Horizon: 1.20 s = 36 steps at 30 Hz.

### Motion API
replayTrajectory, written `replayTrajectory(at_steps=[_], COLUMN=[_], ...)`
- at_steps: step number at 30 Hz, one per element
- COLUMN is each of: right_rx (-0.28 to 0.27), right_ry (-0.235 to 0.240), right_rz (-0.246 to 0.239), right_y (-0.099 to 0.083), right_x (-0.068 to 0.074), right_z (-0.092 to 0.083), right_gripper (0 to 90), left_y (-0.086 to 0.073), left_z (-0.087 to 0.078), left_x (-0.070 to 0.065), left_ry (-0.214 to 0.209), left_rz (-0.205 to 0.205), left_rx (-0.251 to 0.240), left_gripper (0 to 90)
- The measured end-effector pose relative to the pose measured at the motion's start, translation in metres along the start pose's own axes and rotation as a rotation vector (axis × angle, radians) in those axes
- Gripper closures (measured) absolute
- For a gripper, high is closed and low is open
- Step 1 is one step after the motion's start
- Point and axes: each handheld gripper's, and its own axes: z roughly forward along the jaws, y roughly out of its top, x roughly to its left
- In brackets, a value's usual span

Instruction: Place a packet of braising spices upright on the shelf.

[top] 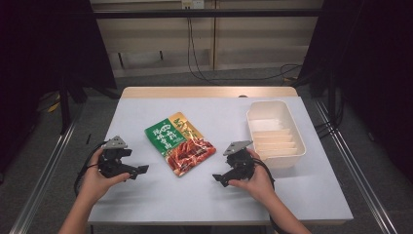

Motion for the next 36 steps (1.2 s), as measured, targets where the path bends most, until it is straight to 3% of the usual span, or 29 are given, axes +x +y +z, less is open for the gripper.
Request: replayTrajectory(at_steps=[1,8,18,24,36], right_rx=[-0.008,0.008,0.002,0.005,0.000], right_ry=[0.000,0.020,0.028,0.027,0.027], right_rz=[-0.008,-0.019,-0.018,-0.016,-0.015], right_y=[0.001,0.003,0.006,0.006,0.005], right_x=[0.001,0.002,0.001,0.001,-0.002], right_z=[-0.001,-0.002,-0.003,-0.002,-0.002], right_gripper=[2.0,2.0,2.5,2.7,2.9], left_y=[0.001,0.008,0.040,0.054,0.081], left_z=[-0.001,-0.002,0.004,0.022,0.054], left_x=[-0.002,0.004,0.029,0.043,0.063], left_ry=[0.001,-0.002,0.020,0.021,0.038], left_rz=[0.010,0.013,-0.048,-0.080,-0.070], left_rx=[0.026,0.042,0.058,0.082,0.145], left_gripper=[2.7,2.7,2.8,2.8,3.1])
